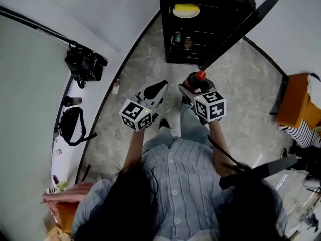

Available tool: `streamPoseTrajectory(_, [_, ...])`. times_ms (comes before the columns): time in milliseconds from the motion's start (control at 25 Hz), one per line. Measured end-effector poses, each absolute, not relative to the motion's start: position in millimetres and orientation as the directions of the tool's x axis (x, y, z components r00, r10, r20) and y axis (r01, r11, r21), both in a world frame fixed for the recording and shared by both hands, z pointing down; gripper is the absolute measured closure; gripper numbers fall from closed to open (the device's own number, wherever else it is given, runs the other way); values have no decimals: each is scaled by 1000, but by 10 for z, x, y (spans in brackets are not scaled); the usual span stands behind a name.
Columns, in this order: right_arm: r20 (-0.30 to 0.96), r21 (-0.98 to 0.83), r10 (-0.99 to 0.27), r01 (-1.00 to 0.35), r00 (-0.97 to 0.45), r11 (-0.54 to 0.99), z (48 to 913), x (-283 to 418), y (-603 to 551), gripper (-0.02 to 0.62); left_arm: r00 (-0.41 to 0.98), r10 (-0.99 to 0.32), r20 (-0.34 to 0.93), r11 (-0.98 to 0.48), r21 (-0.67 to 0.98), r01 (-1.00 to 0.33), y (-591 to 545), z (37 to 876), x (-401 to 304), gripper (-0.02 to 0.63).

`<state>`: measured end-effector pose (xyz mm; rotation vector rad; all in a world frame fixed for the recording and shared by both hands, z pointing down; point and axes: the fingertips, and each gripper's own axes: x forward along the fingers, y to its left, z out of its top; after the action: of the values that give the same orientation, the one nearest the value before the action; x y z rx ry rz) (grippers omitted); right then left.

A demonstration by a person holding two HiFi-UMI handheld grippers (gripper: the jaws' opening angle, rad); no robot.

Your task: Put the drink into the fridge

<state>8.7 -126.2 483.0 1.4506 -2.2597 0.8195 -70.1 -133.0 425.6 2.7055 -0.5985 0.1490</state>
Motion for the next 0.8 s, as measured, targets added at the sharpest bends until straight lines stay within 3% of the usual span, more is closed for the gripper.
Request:
streamPoseTrajectory(360, [583,-340,-660,-880,-473,331,5115,777,-1801,285,872,-404,275,-786,384,-485,-1647,4676,-80,597])
streamPoseTrajectory(800, [612,-312,-638,-884,-467,348,5461,1405,-2421,285,852,-446,275,-783,342,-520,-2322,4826,474,597])
